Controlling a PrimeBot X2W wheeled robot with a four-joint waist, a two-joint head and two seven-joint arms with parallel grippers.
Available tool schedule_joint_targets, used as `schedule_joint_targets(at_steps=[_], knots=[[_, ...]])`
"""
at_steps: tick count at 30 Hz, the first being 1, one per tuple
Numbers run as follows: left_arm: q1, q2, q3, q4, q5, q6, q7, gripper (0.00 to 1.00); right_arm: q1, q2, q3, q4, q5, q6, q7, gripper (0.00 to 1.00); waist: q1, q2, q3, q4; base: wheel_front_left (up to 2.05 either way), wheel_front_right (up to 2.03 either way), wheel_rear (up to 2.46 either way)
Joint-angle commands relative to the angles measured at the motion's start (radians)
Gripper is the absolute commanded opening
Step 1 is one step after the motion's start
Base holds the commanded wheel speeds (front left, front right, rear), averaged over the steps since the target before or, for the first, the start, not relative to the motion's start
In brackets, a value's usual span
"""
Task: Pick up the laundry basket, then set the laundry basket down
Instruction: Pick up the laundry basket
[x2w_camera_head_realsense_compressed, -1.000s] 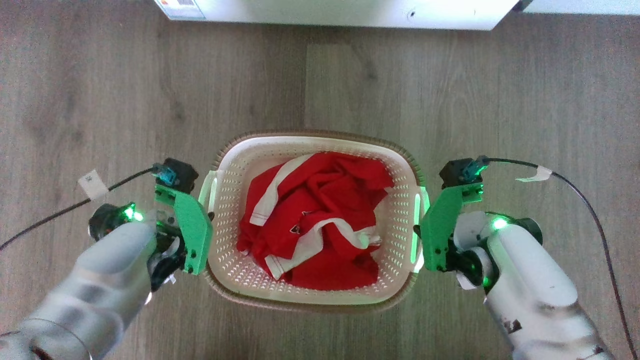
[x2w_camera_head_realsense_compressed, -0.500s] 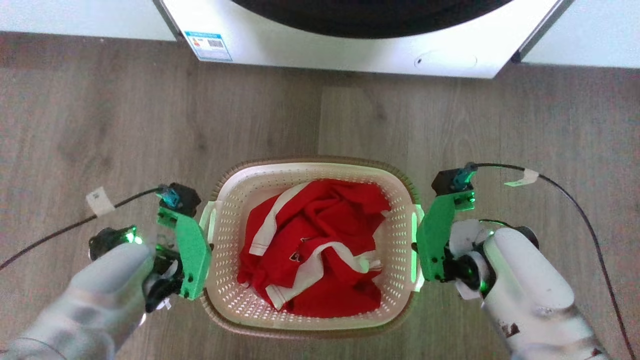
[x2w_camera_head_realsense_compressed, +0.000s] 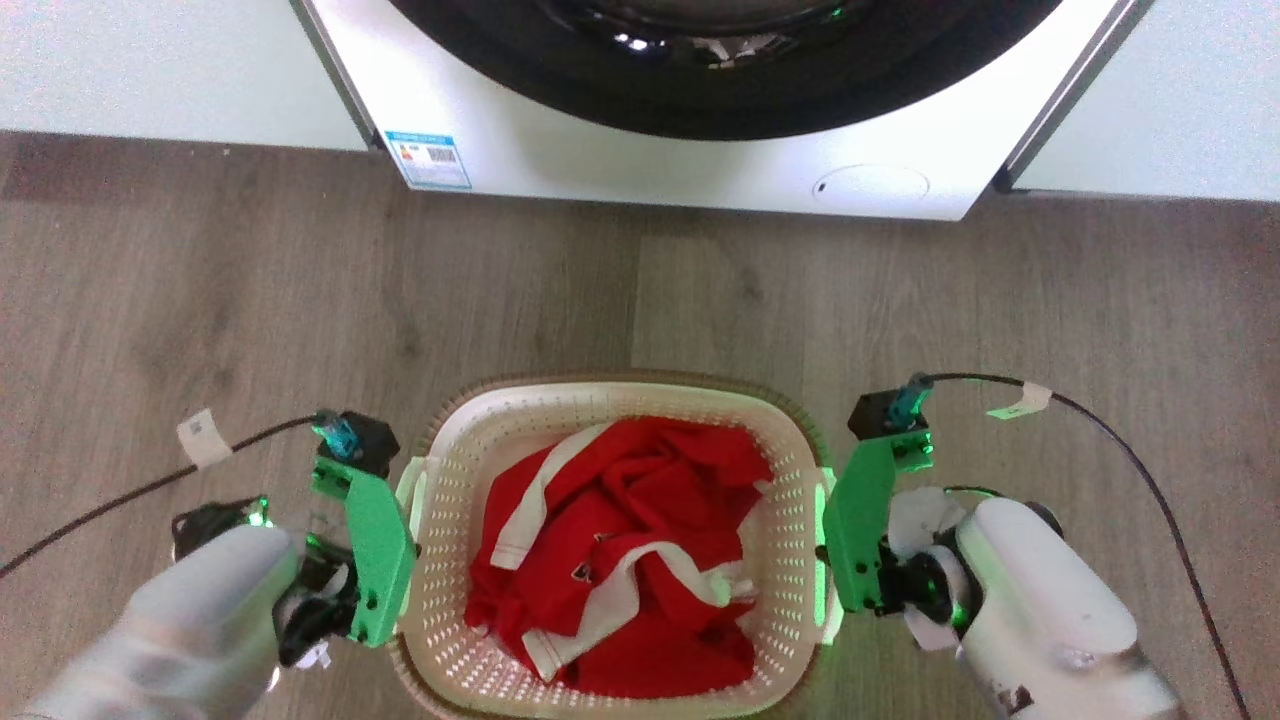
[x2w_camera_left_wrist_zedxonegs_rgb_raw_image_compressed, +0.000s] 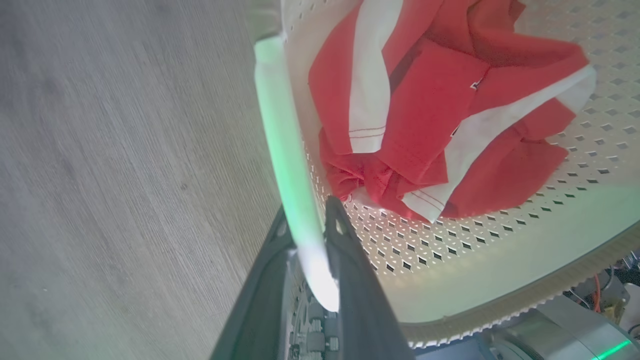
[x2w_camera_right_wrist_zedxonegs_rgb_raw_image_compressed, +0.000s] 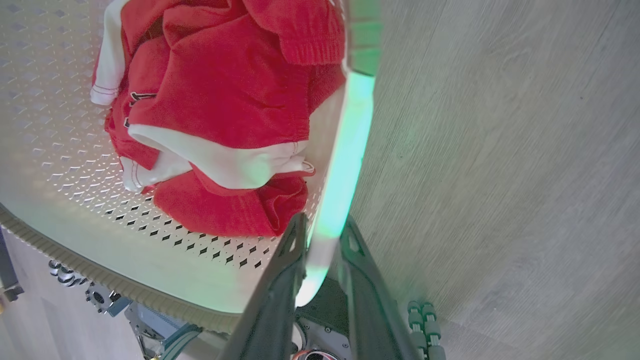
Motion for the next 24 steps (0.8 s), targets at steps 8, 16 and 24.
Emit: schedule_joint_targets(at_steps=[8,16,24], knots=[[-0.002,0.037,0.001,-0.062,-0.001,-0.011,0.039,0.0,-0.015,0.022,0.033,-0.063,0.006,0.007,0.011,0.0,0.0,-0.0001,-0.033,-0.013,0.0,0.0,0.0],[0.002,0.044,0.001,-0.079,-0.009,-0.011,0.057,0.0,-0.002,0.022,0.037,-0.076,0.007,0.007,0.024,0.0,0.0,-0.0001,-0.037,-0.017,0.0,0.0,0.0],[0.003,0.047,0.001,-0.083,-0.013,-0.011,0.069,0.0,0.004,0.02,0.035,-0.082,0.006,0.007,0.037,0.0,0.0,-0.0001,-0.04,-0.016,0.0,0.0,0.0]])
